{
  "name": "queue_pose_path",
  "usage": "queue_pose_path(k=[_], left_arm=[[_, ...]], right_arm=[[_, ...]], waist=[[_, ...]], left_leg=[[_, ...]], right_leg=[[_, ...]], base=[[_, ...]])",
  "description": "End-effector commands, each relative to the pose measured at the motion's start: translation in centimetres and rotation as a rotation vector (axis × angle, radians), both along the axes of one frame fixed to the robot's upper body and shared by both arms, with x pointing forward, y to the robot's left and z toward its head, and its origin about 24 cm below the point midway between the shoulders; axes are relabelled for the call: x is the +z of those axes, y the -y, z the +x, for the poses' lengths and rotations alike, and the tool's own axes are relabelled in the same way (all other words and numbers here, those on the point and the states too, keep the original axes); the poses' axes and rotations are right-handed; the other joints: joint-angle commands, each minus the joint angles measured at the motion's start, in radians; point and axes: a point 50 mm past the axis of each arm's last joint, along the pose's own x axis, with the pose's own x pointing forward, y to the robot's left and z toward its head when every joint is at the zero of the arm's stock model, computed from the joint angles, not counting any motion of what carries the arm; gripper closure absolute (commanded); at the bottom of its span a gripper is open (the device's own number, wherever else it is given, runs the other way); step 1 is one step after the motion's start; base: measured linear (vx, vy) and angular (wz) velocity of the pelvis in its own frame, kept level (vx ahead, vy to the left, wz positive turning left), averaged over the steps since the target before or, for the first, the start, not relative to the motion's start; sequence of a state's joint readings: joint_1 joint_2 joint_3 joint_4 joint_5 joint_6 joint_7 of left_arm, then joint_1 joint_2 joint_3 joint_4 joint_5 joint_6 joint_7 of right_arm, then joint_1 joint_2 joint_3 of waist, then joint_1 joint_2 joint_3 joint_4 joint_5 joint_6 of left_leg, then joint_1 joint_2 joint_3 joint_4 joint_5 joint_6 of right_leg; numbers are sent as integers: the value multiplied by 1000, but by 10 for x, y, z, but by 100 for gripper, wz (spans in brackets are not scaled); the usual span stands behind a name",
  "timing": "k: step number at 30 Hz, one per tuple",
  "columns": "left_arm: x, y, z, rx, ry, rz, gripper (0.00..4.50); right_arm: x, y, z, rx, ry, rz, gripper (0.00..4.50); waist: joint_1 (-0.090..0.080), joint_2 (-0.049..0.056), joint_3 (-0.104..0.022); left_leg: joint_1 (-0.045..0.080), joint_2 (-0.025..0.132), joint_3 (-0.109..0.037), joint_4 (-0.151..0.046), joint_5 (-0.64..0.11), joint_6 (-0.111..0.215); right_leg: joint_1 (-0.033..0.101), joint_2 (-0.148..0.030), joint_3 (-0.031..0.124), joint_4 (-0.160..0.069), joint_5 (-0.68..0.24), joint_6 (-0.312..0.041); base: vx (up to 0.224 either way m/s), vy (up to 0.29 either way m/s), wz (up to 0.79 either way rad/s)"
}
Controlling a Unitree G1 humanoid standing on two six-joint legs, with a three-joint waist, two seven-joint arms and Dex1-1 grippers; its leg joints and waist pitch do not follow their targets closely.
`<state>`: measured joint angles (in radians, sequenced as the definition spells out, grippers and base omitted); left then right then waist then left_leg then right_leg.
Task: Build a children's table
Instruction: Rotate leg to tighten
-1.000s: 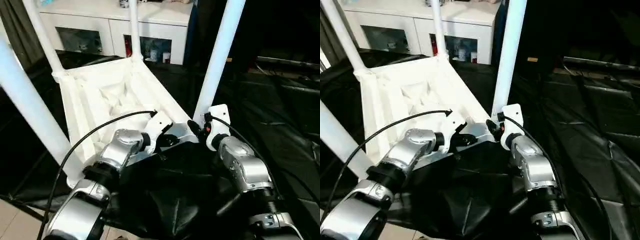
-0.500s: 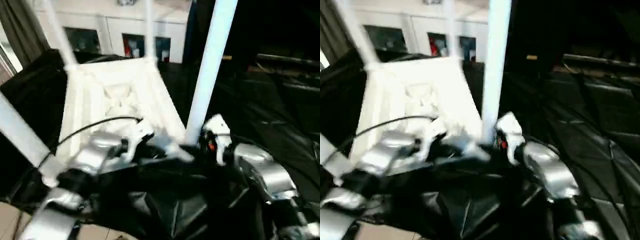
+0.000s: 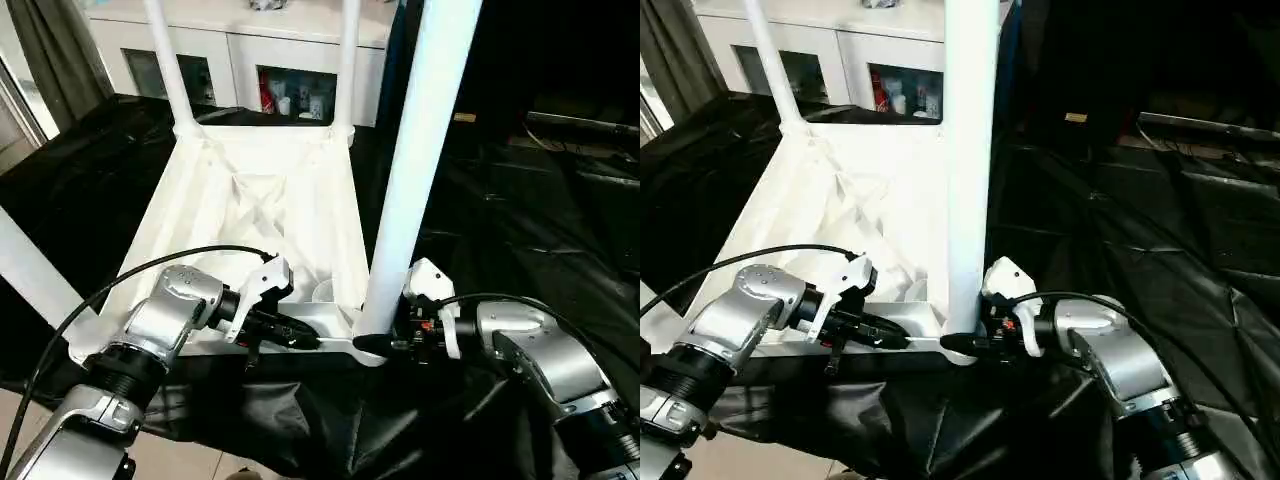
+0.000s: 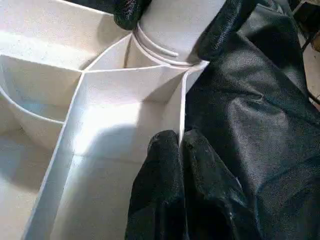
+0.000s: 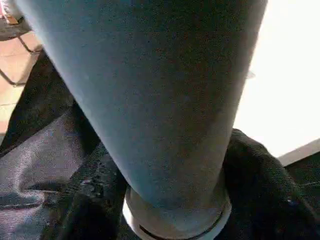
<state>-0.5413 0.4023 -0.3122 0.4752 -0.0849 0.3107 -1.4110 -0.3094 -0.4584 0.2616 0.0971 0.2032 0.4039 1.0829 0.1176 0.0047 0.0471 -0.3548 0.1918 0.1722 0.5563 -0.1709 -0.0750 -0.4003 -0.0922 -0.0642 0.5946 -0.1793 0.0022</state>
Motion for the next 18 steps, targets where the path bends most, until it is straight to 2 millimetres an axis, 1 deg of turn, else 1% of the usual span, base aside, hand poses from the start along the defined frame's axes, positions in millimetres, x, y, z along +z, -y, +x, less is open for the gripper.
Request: queue_pose_path(k=[1,2,3,7,9,10,11,12,13,14,15,16,17,18], left_arm=[[0,15,-5,-51,-9,-35,450],[0,15,-6,-48,-9,-33,450],[-1,14,-6,-41,-6,-31,450],[-1,13,-2,19,21,-38,450],[-1,13,3,71,45,-36,450],[-2,14,8,124,69,-24,450],[-3,14,13,177,93,-11,450],[-4,14,17,222,114,1,450],[-5,16,23,290,135,14,450],[-5,16,23,290,135,14,450],[-7,22,30,383,161,25,450],[-7,26,33,430,172,28,450],[-7,31,35,459,179,26,450],[-7,34,36,478,182,25,450]], right_arm=[[-1,-12,-5,65,-29,24,210],[-1,-12,-6,65,-31,25,210],[0,-12,-5,54,-28,29,210],[-1,-11,0,-17,-20,38,212],[-5,-11,5,-81,0,23,212],[-8,-11,10,-149,13,10,212],[-10,-11,15,-218,26,-1,212],[-12,-12,21,-287,37,-5,213],[-15,-13,27,-380,35,0,213],[-15,-13,27,-380,35,0,213],[-20,-16,36,-544,24,8,223],[-22,-18,39,-613,8,11,234],[-25,-19,42,-683,-4,12,242],[-27,-20,43,-726,-13,12,243]], waist=[[4,-2,-54],[3,-4,-55],[4,-3,-57],[4,-4,-57],[2,-4,-56],[1,-4,-56],[-4,-6,-52],[-8,-12,-50],[-11,-9,-49],[-15,-10,-49],[-19,-12,-47],[-23,-10,-47],[-27,-13,-49],[-25,-11,-49]], left_leg=[[1,34,-4,-60,-226,31],[1,34,-4,-60,-226,31],[1,34,-4,-59,-226,30],[2,34,-4,-59,-229,27],[1,33,-5,-60,-242,18],[1,32,-5,-60,-247,15],[-1,29,-5,-62,-264,8],[-2,28,-7,-65,-281,-4],[0,26,-10,-66,-305,-15],[0,25,-11,-66,-307,-20],[1,26,-13,-68,-315,-26],[6,24,-12,-66,-331,-33],[6,24,-15,-67,-332,-34],[8,25,-15,-68,-331,-31]], right_leg=[[50,-52,42,-64,-194,-221],[52,-52,42,-64,-193,-222],[53,-53,41,-63,-192,-223],[52,-52,41,-64,-199,-221],[52,-52,41,-67,-225,-216],[51,-53,41,-68,-235,-212],[49,-52,39,-73,-277,-201],[51,-54,37,-79,-339,-177],[48,-55,35,-85,-414,-150],[47,-56,35,-87,-436,-139],[45,-57,35,-93,-472,-122],[37,-57,35,-97,-499,-119],[41,-57,33,-98,-504,-109],[38,-56,35,-99,-488,-105]], base=[[0,0,0],[0,0,0],[0,0,0],[0,0,0],[0,0,0],[0,0,0],[0,0,0],[0,0,0],[0,0,0],[0,0,0],[0,0,0],[0,0,0],[0,0,0],[0,0,0]])
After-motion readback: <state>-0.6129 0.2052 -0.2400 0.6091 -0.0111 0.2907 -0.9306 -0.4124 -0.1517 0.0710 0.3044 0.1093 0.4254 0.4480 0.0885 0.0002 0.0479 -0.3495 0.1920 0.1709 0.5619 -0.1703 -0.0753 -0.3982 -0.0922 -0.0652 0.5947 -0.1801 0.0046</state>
